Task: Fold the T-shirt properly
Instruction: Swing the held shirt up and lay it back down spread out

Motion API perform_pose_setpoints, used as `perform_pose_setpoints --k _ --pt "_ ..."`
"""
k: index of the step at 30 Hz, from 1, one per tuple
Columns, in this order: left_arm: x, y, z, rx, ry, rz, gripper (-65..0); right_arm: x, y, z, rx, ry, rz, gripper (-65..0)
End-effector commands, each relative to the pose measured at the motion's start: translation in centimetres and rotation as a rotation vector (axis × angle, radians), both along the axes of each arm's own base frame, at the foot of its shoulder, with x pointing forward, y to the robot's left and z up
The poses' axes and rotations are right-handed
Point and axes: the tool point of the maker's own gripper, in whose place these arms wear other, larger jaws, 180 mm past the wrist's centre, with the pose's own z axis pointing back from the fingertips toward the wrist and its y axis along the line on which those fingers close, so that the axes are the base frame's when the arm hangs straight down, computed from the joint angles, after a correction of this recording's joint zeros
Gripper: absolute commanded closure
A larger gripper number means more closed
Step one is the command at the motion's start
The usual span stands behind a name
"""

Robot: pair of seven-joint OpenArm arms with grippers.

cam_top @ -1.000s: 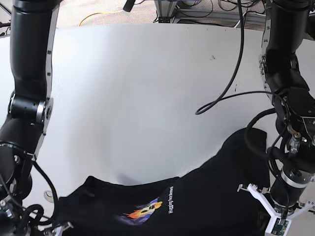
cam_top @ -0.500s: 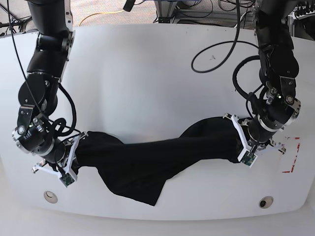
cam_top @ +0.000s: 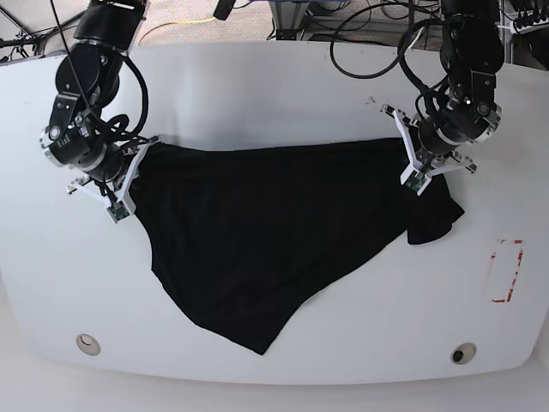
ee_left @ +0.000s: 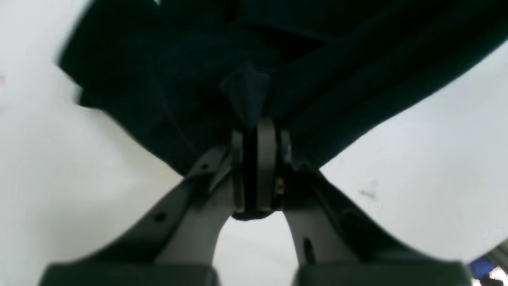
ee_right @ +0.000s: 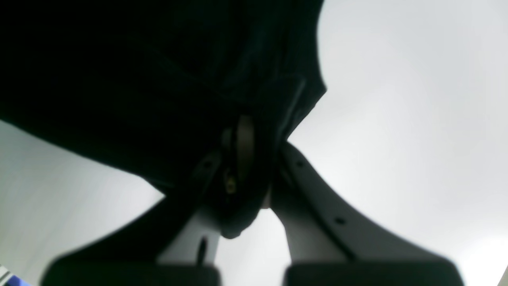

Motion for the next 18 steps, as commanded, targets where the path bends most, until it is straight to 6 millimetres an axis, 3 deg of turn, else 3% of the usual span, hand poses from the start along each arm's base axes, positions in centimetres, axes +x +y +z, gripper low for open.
perform_pose_setpoints --k 1,9,12,18 --pt "-0.9 1.3 -0.3 0.048 0.018 0.017 0.0 -0.9 -1.6 0.1 -0.036 0.001 -0.044 0.0" --pt "-8.1 2.1 -4.3 0.081 0.23 0.023 0.0 -6.4 -2.7 -3.7 -0.039 0.148 -0.085 0.0" --pt "-10.3 3.3 -5.0 0.089 0.278 0.062 0.0 -7.8 -2.9 -4.5 -0.043 0.184 -0.09 0.0" --pt "-11.4 3.8 -5.2 0.09 0.299 0.083 0.0 -9.4 -2.8 -5.4 -0.039 0.22 -0.088 0.0"
